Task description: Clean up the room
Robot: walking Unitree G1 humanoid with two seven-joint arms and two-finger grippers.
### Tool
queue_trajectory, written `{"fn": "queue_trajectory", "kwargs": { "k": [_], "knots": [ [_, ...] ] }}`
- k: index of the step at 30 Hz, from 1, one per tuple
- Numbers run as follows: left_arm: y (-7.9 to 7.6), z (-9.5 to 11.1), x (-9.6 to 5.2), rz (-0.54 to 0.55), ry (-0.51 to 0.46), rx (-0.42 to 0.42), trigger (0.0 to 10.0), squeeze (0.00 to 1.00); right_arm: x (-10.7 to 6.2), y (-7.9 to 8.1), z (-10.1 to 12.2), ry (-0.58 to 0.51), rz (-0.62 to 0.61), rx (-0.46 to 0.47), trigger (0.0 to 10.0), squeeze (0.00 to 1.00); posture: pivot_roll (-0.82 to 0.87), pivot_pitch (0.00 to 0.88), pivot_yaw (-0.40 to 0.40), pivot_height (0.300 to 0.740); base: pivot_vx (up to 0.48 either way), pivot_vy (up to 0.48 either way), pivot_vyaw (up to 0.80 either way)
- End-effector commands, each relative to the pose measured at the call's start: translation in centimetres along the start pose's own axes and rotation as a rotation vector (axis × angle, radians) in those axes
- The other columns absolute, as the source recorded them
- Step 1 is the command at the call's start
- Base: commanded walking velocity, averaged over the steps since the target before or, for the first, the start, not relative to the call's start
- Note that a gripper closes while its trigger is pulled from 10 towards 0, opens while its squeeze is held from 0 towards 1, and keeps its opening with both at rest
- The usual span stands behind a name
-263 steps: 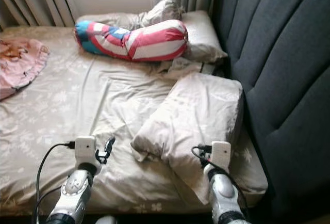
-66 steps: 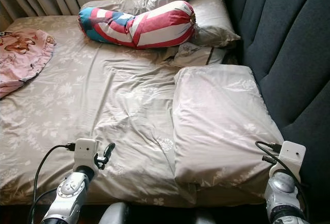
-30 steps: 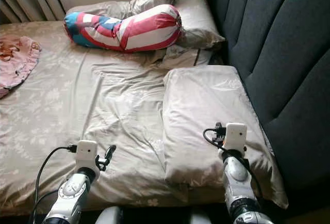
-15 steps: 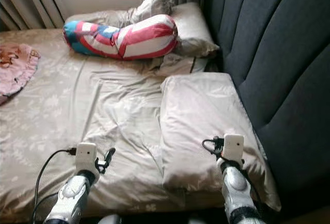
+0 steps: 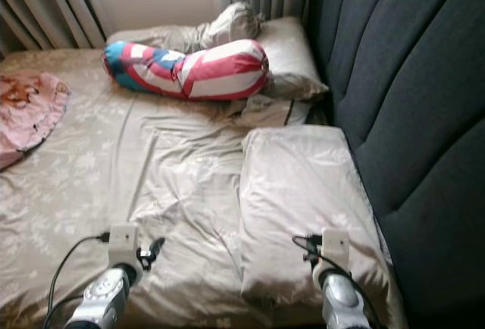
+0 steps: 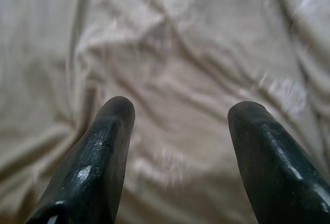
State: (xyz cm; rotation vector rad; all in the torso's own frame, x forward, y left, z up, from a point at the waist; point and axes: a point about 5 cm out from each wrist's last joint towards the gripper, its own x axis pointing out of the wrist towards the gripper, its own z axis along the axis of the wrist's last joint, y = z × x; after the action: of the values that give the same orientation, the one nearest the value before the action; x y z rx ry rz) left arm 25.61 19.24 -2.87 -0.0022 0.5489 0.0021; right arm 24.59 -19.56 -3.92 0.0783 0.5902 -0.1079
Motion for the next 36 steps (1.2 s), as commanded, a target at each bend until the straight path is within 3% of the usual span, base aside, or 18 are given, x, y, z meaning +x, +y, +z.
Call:
{"fn": "queue_trajectory", "kwargs": {
  "k": [1,7,14,25,36],
  "knots": [
    [0.5,-3.2,-1.0,0.016,0.146,0.025,10.0,0.00,-0.7,0.0,-2.3,0.097,-0.024,0.018,10.0,0.00,-0.14,0.000,-0.001,0.740,0.000,0.000,0.00],
    [0.7,-4.9,-1.7,0.030,0.226,0.033,10.0,0.00,-0.8,0.2,-2.5,0.090,-0.003,0.030,10.0,0.00,-0.14,0.000,-0.005,0.740,0.000,0.000,0.00],
    [0.5,-5.6,-1.9,0.031,0.270,0.039,10.0,0.00,-1.4,-1.1,-3.8,0.154,-0.038,0.037,10.0,0.00,-0.14,0.000,-0.008,0.740,0.000,0.000,0.00],
    [0.7,-7.0,-2.7,0.051,0.336,0.052,10.0,0.00,-1.7,0.4,-4.8,0.190,0.015,-0.022,10.0,0.00,-0.14,0.000,0.004,0.740,0.000,0.000,0.00],
    [0.9,-7.5,-2.9,0.071,0.368,0.042,10.0,0.00,-2.8,-0.9,-6.8,0.274,-0.011,-0.047,10.0,0.00,-0.14,0.000,-0.001,0.740,0.000,0.000,0.00]
  ]
}}
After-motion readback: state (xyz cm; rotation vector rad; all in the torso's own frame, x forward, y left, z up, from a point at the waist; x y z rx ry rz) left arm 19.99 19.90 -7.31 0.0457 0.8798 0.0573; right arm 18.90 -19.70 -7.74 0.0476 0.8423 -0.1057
